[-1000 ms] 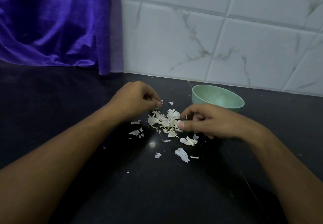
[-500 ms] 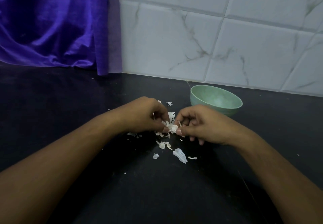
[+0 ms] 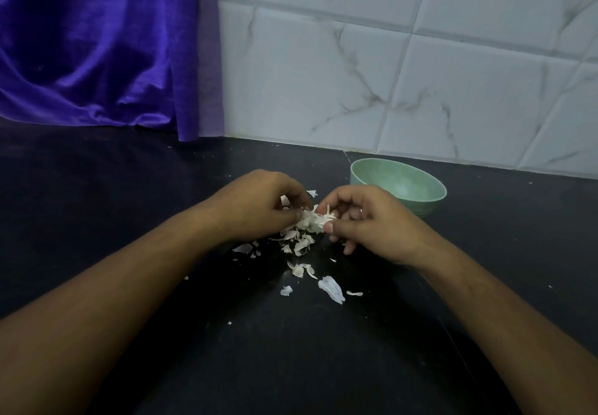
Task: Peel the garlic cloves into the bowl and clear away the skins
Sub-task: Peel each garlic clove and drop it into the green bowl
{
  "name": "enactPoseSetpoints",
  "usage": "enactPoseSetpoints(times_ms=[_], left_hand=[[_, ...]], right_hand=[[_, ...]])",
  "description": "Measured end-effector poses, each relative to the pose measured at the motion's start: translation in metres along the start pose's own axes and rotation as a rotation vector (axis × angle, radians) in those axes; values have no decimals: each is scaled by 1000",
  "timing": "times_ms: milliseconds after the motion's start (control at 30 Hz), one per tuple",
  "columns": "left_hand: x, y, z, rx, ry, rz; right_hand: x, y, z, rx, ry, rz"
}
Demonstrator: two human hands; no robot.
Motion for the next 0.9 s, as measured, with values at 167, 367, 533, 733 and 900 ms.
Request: enactPoseSetpoints(times_ms=[167,367,533,733,900], left_hand=[[-1,-2,-1,21,49,-53],[-1,-2,2,7,142,-96],[1,0,11,-39,57,-78],[1,0,12,-45,93,-109],[5,0,5,-47,241,-147]], right_hand=[[0,-4,-8,40,-206,-84],[10,-3,-8,79,-502,-23],[12,-3,-6,114,-587,18],[11,-2,-8,102,-545,-40],[10,-1,-4,68,-526,-92]])
Point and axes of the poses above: each hand's wrist, its own y-axis away from the middle knuckle, its own x-axis out of the palm, z = x × y, the point moved 7 cm from there along -y, towards the middle knuckle, and after that the axes turned 11 degrees about x, right-handed, at the moved point
